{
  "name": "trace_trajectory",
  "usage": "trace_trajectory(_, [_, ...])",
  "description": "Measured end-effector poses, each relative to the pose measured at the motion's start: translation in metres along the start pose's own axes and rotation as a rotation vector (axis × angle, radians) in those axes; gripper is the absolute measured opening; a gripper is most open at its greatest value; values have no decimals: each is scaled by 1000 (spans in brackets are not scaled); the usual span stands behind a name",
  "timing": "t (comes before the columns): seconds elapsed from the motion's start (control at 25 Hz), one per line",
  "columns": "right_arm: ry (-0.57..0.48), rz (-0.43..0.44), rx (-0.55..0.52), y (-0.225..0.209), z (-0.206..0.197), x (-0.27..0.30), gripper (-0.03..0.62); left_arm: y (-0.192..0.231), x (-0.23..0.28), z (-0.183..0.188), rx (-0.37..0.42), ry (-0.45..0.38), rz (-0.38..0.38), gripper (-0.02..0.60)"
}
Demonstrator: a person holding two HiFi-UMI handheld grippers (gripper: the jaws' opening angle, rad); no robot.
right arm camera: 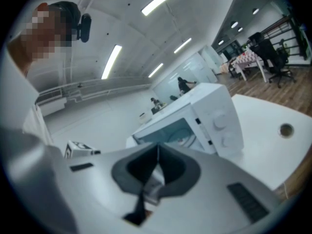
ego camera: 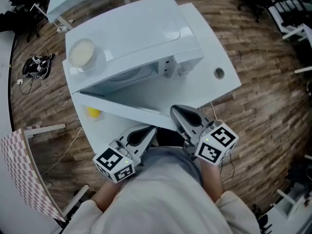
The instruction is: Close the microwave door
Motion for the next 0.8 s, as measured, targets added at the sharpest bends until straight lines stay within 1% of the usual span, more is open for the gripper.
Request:
trace_trajectory(0.4, [-3, 49, -27, -8, 11, 9, 23, 6, 10, 8, -7, -54, 98, 14])
trace_trajectory(0.6, [1, 75, -38, -10, 17, 10, 23, 6, 14, 11, -19, -95, 131, 14])
trace_trajectory(0.8, [11, 91, -45, -10, 16, 12, 23, 7, 13, 11, -27, -110, 159, 14])
Point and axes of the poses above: the fingertips, and each gripper's own axes: x forward along the fingers, y to its left, z out of its top, the point moved 2 cm from there along -x, backward along the fingers, and after that the axes turned 4 degrees about -y, right-handed, at the moved point
